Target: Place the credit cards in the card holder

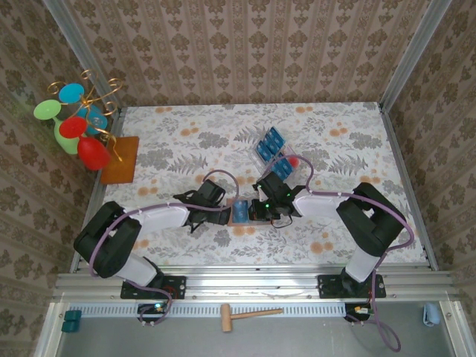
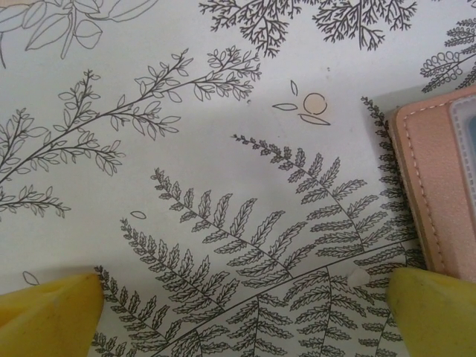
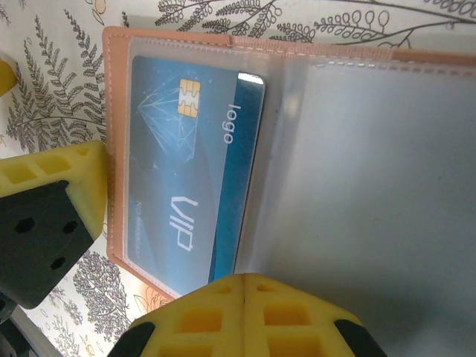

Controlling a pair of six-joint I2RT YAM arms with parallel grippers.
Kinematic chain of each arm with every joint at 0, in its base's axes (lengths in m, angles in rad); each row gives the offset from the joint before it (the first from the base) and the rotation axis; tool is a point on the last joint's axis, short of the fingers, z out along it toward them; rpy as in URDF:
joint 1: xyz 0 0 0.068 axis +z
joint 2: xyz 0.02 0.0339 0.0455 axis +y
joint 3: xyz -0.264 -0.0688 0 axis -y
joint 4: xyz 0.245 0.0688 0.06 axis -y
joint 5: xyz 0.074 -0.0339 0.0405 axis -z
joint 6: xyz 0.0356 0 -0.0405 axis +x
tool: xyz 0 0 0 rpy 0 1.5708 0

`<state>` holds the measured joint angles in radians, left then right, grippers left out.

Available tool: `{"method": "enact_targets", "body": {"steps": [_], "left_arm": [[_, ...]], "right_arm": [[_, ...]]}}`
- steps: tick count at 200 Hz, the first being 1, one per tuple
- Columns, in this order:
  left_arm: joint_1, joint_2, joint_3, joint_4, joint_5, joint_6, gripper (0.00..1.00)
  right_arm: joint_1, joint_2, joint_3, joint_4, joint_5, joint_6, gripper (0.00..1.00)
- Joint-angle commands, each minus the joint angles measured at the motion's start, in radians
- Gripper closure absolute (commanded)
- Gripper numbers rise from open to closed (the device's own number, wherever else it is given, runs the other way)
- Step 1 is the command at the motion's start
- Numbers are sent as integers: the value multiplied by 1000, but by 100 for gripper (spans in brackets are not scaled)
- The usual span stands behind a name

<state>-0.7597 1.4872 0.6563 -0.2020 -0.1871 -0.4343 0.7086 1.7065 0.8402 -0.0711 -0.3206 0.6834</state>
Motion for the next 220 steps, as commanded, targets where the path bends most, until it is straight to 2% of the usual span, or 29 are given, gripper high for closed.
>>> {"method": "enact_targets", "body": {"steps": [1, 118, 156, 185, 206, 220], "left_arm": [[-18, 30, 5, 0, 21, 14, 0], [-39, 61, -32, 44, 28, -10, 0], [-33, 40, -34, 23, 7, -24, 0], [10, -22, -39, -23, -23, -61, 0], [52, -79, -40, -60, -32, -71, 0], [74, -114, -38, -79, -35, -63, 0]], "right_arm": [[11, 19, 0, 0, 1, 4, 100], [39, 71, 51, -7, -20, 2, 100], [37, 33, 50, -37, -3, -6, 100], [22, -24, 62, -78, 12, -17, 100], [9, -62, 80, -120, 20, -33, 93], [-4, -86, 90, -149, 28, -44, 82]]}}
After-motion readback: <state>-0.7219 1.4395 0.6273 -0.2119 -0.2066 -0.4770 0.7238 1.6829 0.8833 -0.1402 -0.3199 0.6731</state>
